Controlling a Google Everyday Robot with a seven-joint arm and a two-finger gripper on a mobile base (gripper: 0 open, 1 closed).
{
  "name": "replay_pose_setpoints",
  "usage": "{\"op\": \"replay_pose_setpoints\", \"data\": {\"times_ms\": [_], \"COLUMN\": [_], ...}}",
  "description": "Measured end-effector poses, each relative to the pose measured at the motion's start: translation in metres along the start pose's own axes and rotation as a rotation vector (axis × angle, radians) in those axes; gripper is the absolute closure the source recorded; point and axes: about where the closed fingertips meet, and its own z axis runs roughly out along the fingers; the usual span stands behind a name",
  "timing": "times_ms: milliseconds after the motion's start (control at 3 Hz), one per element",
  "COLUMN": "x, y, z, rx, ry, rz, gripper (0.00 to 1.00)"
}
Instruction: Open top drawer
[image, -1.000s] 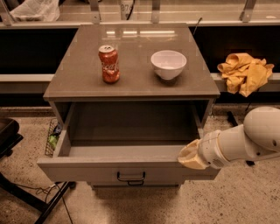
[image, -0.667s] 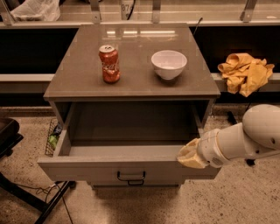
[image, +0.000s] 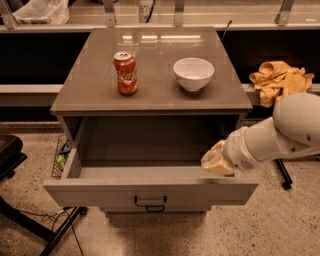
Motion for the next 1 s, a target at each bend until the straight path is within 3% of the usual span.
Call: {"op": "replay_pose_setpoints", "data": {"times_ms": [333,667,1000], "x": [-0.008,-0.003,0.023], "y": [-0.032,-0.072,-0.093], "z": [-0.005,0.014,0.050], "rx": [0.026,0.052,0.059], "ry": [0.050,0.121,0.162], "rz": [-0.064,-0.126,-0.144], "gripper": [1.00,1.00,1.00]}}
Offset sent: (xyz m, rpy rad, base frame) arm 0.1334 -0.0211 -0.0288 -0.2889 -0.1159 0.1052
